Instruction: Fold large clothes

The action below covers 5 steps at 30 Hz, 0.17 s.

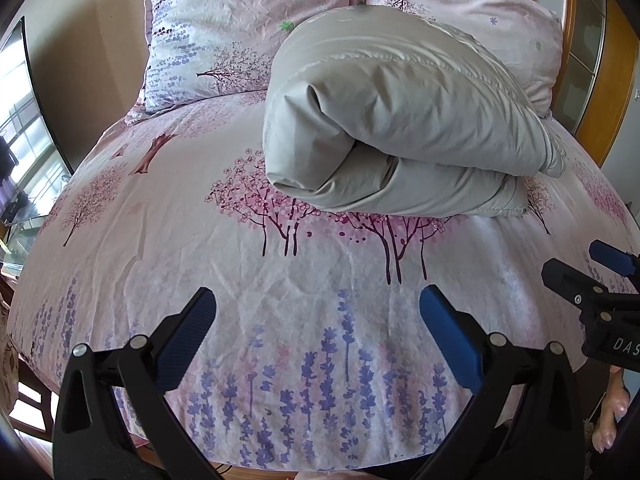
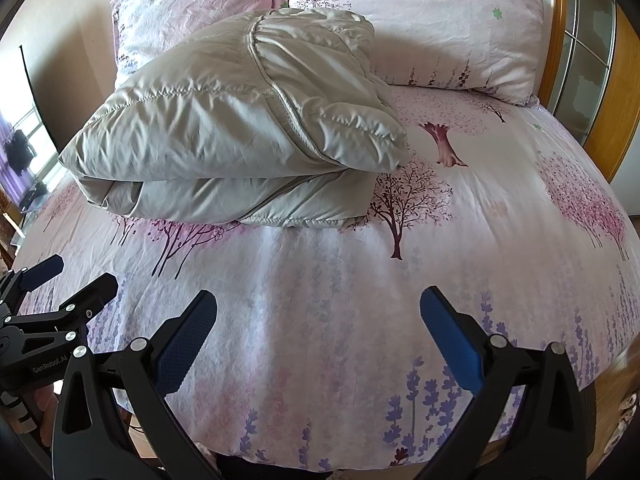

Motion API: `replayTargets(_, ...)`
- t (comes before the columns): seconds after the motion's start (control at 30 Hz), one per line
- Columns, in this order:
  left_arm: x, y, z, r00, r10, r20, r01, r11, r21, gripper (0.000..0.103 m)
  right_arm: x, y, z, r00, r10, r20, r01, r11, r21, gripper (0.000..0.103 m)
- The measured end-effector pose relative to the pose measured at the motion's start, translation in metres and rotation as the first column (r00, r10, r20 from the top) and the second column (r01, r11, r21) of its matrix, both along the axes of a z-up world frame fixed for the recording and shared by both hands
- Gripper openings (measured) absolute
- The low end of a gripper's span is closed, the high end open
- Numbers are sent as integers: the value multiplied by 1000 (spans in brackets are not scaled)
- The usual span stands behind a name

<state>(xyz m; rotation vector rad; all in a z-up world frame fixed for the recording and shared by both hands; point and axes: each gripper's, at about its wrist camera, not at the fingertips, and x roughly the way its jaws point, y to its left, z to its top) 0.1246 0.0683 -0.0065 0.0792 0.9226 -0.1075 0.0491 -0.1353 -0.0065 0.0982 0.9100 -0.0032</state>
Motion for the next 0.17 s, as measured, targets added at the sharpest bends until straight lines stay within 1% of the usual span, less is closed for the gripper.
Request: replayTargets(0.17,0,0,0,1000,0,-1,0,1000,0,101,0,0,0,1000,0,0,0,1000,0,102)
